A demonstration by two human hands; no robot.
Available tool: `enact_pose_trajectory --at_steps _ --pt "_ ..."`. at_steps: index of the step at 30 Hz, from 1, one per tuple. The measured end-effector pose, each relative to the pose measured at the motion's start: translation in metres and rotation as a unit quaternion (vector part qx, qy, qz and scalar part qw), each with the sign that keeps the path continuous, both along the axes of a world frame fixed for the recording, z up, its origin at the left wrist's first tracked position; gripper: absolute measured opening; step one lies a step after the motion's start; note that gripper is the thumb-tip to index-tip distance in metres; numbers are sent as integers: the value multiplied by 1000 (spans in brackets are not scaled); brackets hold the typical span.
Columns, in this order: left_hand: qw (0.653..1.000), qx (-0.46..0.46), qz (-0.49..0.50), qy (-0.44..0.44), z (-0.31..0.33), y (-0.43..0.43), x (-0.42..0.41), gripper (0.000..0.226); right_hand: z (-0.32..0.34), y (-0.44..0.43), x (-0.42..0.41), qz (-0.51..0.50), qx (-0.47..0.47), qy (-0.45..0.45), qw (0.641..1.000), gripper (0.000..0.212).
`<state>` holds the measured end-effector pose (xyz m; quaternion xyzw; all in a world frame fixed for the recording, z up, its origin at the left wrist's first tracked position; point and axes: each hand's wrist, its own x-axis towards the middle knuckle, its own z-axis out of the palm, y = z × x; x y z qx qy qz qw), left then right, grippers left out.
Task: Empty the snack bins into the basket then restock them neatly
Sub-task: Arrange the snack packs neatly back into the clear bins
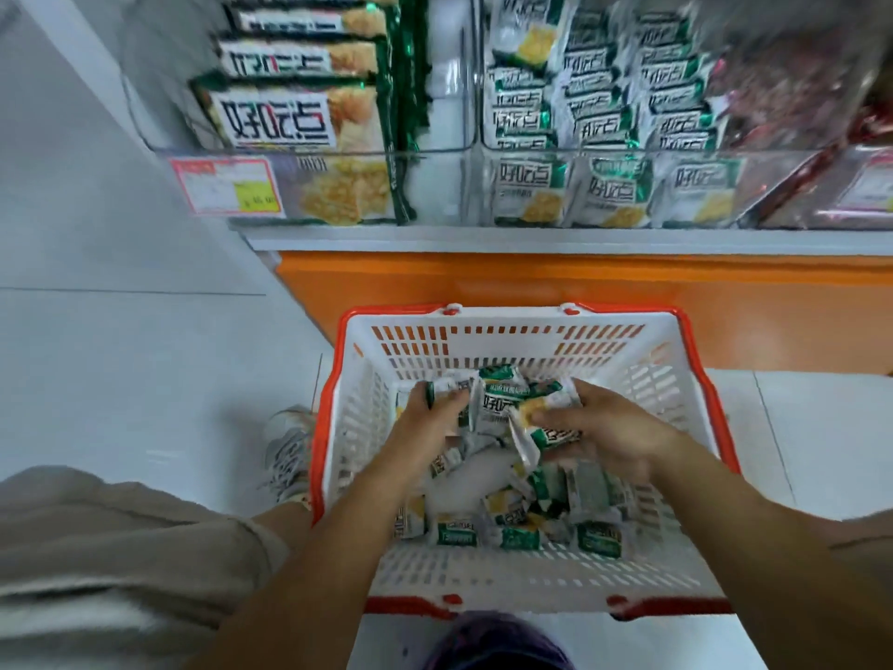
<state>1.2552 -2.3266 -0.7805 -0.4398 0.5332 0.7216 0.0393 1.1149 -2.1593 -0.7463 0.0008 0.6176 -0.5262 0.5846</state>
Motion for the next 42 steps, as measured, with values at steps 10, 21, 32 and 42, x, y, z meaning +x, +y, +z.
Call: enact_pose_trajectory --at_steps 10,21,32,42 --pt "993 19 -1 119 111 -10 -14 56 110 -20 7 31 -69 145 986 50" --pt "953 -117 26 277 234 -42 -61 108 219 -42 -22 -63 -230 150 959 37" --pt "929 -191 126 291 257 -88 -88 101 228 -87 -103 -173 -116 346 915 21" --pt "932 -239 132 236 251 -124 -102 47 185 -168 -167 19 65 613 787 61"
